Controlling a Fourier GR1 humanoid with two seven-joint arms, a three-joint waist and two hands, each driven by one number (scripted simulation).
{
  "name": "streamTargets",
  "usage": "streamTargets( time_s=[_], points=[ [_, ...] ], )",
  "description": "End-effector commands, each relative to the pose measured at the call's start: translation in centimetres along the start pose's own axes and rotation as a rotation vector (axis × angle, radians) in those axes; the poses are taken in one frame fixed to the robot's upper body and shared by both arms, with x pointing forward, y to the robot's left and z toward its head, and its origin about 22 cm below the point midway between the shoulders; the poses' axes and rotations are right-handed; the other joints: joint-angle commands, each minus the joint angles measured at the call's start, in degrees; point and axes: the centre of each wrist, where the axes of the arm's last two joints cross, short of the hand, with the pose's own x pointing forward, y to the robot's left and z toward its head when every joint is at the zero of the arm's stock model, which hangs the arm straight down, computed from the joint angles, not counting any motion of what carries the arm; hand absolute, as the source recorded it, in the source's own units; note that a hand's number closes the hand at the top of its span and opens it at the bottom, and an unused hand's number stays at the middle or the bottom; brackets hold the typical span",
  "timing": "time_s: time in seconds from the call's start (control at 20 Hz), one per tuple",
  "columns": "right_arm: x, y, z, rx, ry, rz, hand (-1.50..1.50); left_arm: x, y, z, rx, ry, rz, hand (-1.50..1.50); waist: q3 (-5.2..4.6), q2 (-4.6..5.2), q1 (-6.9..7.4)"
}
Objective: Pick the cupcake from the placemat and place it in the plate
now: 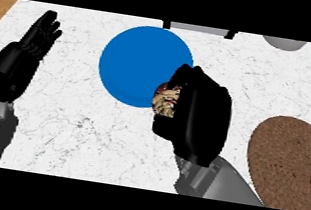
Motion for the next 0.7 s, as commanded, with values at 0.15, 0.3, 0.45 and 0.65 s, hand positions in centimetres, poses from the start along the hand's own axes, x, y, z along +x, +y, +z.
streamTargets(
  time_s=[0.15, 0.3, 0.45, 0.65],
  points=[
    [2.9, 1.6, -6.1, 0.030, 0.100, -0.129, 1.50, 0.2, -0.9, 0.2, -0.009, 0.001, 0.009, 0.00, 0.03, 0.21, 1.12],
    [2.5, 4.2, -7.8, 0.050, 0.154, -0.136, 1.50, -0.2, -0.1, -0.1, -0.037, -0.008, 0.006, 0.00, 0.01, 0.65, 2.24],
    [2.8, 5.8, -9.6, 0.053, 0.182, -0.100, 1.50, 1.3, -0.6, -1.6, -0.035, -0.018, 0.016, 0.00, 0.01, 0.72, 2.20],
    [1.7, 8.5, -10.8, 0.064, 0.191, -0.057, 1.50, 0.3, -1.2, -1.4, -0.045, -0.028, -0.004, 0.00, -0.01, 0.84, 2.43]
  ],
)
